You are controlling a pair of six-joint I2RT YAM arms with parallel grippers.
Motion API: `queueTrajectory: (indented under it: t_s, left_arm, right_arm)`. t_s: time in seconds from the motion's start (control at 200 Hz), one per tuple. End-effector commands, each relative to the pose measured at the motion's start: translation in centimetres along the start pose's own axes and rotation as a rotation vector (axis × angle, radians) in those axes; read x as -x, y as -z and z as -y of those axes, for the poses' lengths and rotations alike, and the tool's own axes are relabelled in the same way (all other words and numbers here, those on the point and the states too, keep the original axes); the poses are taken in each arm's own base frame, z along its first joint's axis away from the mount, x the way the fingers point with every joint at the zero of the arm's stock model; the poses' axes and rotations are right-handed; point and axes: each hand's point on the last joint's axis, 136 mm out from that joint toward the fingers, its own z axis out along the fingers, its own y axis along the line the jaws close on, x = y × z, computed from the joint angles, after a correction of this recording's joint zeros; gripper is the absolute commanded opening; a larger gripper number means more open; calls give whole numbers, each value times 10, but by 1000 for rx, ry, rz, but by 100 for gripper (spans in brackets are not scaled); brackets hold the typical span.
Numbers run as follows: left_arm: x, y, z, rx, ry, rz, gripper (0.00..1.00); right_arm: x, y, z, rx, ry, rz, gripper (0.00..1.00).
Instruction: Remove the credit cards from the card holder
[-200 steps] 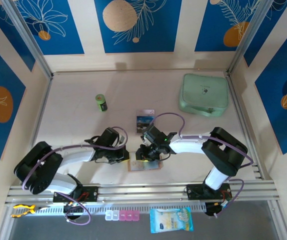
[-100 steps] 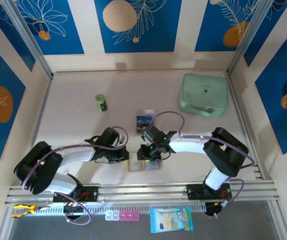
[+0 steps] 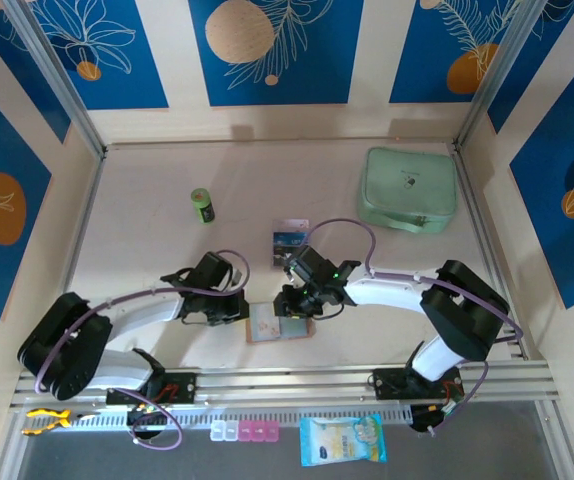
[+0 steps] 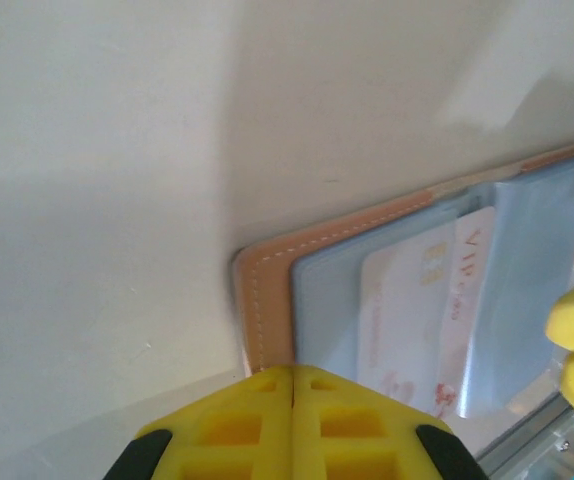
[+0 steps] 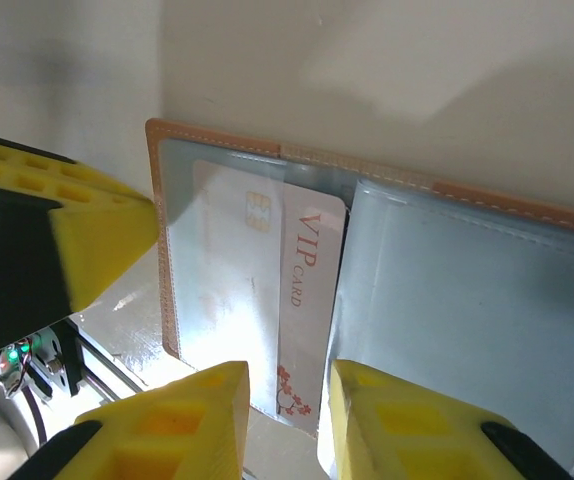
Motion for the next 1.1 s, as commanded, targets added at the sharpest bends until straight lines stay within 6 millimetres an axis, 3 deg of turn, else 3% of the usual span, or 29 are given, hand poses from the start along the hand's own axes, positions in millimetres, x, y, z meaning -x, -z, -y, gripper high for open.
queueTrajectory:
  t_s: [0.0,0.215,0.74,1.095]
  left_arm:
    - [9,15,18,-35,-22,29,4]
    - [0,4,35,-57,-47,-17,3]
    - [-19,-20,7,-7,-19,-85,0]
    - [-24,-21,-8,49,-28,-92,0]
  right_arm:
    - [-1,0,-1,-2,6,-20,28]
    - [2,-9,-2,5,5,-42,27]
    - [1,-23,3,-4,-16,-81,27]
    - [0,-24,-9,83,-31,-85,21]
